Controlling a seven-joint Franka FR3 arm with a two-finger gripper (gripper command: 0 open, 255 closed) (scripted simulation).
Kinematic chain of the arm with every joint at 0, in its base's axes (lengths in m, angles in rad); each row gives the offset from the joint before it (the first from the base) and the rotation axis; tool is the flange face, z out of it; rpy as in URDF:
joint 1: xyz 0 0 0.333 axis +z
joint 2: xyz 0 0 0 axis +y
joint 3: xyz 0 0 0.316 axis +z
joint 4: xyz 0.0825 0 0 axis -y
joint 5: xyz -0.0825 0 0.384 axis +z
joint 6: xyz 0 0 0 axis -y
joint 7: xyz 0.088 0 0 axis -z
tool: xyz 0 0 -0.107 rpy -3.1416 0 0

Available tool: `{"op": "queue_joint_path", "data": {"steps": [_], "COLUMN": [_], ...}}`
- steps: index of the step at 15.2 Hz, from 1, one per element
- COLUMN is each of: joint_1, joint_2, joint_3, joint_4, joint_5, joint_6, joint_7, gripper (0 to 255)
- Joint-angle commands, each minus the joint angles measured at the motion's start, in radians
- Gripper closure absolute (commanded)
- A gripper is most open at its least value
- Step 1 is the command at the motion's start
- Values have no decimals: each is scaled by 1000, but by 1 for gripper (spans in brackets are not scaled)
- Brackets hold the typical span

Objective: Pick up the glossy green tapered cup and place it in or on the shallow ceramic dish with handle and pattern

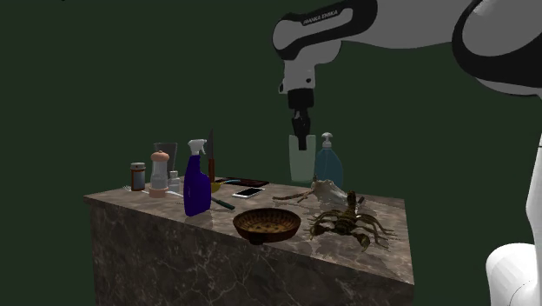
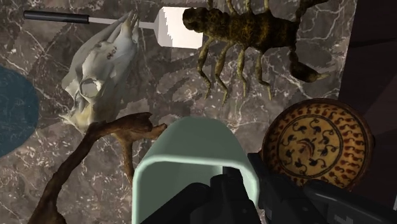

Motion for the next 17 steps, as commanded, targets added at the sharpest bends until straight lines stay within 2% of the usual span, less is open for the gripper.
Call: {"op": "queue_joint_path", "data": {"steps": [1, 8, 15, 17], "joint_1": [-1, 79, 151, 155], "joint_2": [13, -44, -35, -43], "joint_3": [-3, 106, 206, 212], "joint_4": [44, 50, 124, 104], "joint_5": [6, -6, 14, 13], "joint_6": [-32, -104, -183, -172], "joint_7": [-7, 175, 344, 356], "gripper": [255, 255, 255, 255]}}
